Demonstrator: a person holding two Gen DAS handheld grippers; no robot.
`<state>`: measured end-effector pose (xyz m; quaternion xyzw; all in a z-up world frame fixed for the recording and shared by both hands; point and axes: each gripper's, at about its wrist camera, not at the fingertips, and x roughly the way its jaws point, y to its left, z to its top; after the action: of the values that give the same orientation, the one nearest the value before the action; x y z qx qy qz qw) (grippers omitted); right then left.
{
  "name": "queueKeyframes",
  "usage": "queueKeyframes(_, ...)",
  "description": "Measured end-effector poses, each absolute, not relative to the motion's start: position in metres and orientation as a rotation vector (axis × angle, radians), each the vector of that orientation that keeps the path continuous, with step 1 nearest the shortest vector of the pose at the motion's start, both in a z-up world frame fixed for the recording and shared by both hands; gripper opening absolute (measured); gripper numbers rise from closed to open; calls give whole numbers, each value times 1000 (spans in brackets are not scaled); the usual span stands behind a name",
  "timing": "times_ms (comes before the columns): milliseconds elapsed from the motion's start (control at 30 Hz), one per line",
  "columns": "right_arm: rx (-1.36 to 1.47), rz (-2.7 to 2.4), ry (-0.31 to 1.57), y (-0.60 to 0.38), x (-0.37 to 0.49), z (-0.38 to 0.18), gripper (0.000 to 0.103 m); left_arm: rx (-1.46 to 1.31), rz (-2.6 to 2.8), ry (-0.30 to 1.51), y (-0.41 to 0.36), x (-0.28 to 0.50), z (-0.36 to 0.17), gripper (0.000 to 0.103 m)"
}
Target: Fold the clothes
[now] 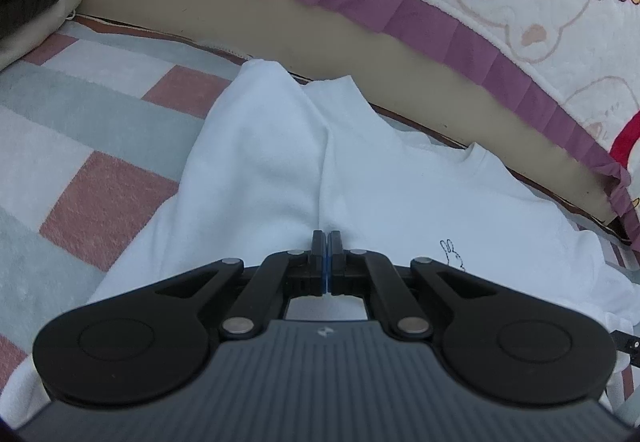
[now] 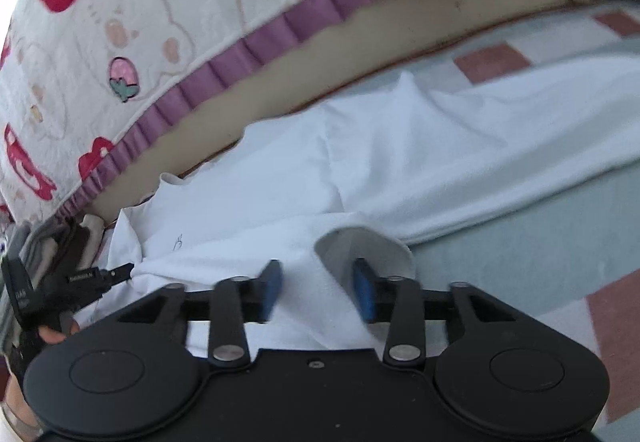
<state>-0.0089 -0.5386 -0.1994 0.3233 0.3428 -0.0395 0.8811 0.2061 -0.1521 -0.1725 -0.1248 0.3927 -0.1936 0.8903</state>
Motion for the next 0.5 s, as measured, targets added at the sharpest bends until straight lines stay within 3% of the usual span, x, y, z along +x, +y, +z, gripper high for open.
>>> queueKeyframes(67,710,-87,707,-542,-3,-201,54,-257,-403,815,-152,207,-173,0)
queueKeyframes(133,694,-31,624,-543,-5,-189,4,-265,-399,810,-151,208,-169,0)
queueKeyframes(300,643,27,482,-550,-9,-168,3,-365,-387,598,-128,204,-137,2)
queueKeyframes(500,621,-116,504,-567,-4,-177,4,-263,-380,714,-122,254,-144,11)
